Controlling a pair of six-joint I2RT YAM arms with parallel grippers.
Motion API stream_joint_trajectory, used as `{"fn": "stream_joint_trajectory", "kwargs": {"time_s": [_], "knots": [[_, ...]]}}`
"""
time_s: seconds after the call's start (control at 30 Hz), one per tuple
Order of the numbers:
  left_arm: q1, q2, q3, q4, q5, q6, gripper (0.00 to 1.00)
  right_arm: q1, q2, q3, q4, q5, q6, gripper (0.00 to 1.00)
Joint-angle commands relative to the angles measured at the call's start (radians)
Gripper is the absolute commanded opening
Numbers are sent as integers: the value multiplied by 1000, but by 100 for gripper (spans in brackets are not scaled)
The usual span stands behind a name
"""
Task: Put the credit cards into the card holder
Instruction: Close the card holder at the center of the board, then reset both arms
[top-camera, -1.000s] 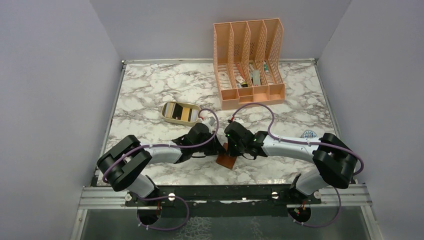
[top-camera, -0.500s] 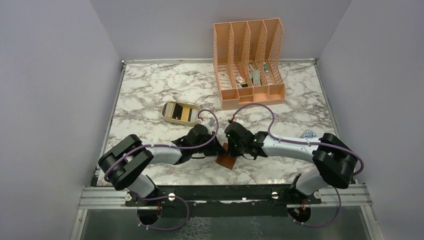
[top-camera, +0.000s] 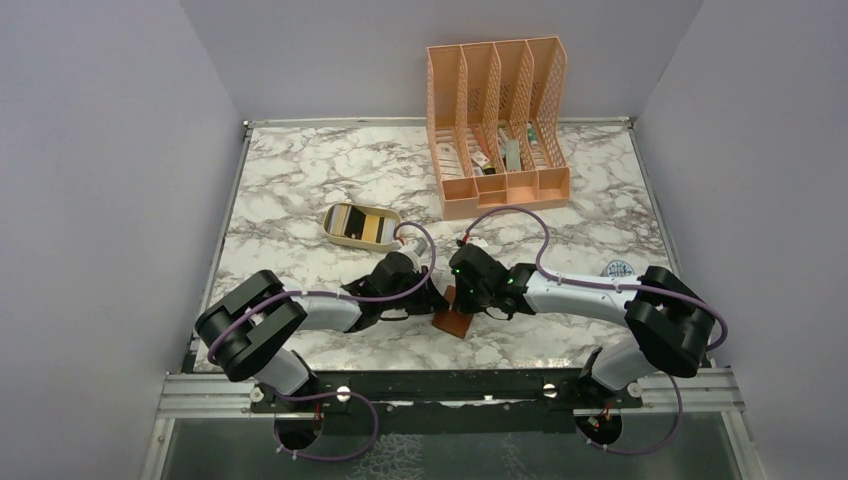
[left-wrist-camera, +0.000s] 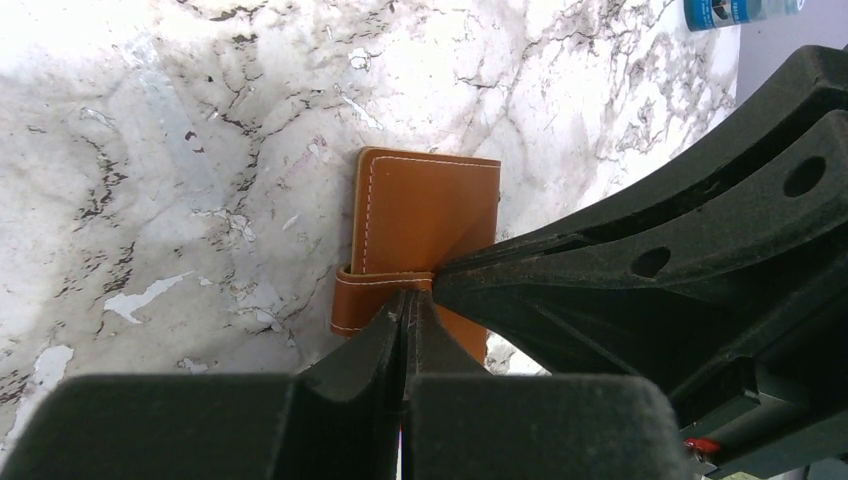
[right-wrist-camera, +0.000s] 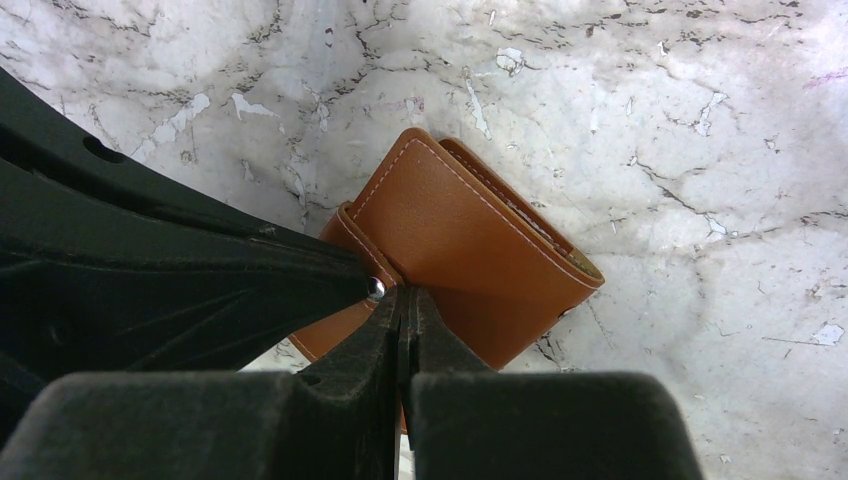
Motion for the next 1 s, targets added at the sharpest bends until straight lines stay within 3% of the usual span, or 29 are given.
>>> {"fn": "stream_joint_trajectory", "kwargs": {"time_s": [0.0,0.23,0.47,0.57,0.73,0.77,0.8,0.97], "knots": [[-11,42,-22,-138,-18,59,0,7,6,-19,19,6,14,1],[-11,-17,78,-205,-28,82,3,7,-49,24,-59,46,16,2],[-10,-167,280,-463,-178,180,37,7,-254,76,-197,151,14,32],[-10,-226,381,-599,-254,244,47,8,-380,75,-242,192,26,48],[-9,-346,486,-738,-340,319,63,6,-609,88,-327,261,31,86],[-9,-369,497,-759,-358,329,77,6,-644,100,-349,280,31,96],[-9,-396,505,-778,-376,335,96,7,-674,118,-375,300,31,98],[-8,-530,529,-848,-403,359,99,7,-779,219,-513,417,42,100]]}}
